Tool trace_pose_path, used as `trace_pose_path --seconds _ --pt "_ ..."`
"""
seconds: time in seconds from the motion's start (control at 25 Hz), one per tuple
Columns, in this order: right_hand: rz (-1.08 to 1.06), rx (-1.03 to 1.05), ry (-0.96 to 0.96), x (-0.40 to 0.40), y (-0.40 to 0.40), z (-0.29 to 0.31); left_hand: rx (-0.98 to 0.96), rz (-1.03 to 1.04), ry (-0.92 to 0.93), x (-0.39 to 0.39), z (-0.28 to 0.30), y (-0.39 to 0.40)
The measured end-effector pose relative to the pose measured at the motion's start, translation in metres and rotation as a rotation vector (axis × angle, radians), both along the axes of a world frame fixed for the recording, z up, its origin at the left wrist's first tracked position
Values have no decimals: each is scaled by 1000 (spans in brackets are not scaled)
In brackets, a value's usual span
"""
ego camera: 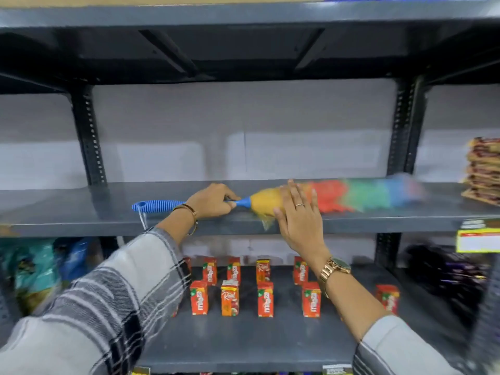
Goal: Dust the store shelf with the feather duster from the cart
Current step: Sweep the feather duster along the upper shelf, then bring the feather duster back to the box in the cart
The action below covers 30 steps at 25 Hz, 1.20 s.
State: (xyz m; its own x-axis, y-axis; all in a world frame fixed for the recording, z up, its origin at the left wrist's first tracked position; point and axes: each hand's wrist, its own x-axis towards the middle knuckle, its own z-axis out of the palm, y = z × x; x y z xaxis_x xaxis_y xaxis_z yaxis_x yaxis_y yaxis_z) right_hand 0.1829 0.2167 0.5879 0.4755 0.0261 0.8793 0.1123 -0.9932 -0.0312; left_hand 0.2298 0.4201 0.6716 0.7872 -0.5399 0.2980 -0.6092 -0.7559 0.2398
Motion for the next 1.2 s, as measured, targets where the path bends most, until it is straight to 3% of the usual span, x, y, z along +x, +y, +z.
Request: trace_pose_path --seconds 0.2,0.48,0.64,0.84,1.2 --pt "-126 99 18 -22 -37 -6 60 178 -98 -1 -1 -54" --pt "-293 98 -2 -68 -87 -17 -16 -256 93 15 4 -101" --pt "-319 39 -145 -93 -94 -1 10 -259 -221 6 20 -113" --pt "-375 113 -228 -119 -111 -2 148 -400 -402 -28 17 -149" --pt "-708 235 88 -235 -193 -119 448 -744 -504 -136 -84 -285"
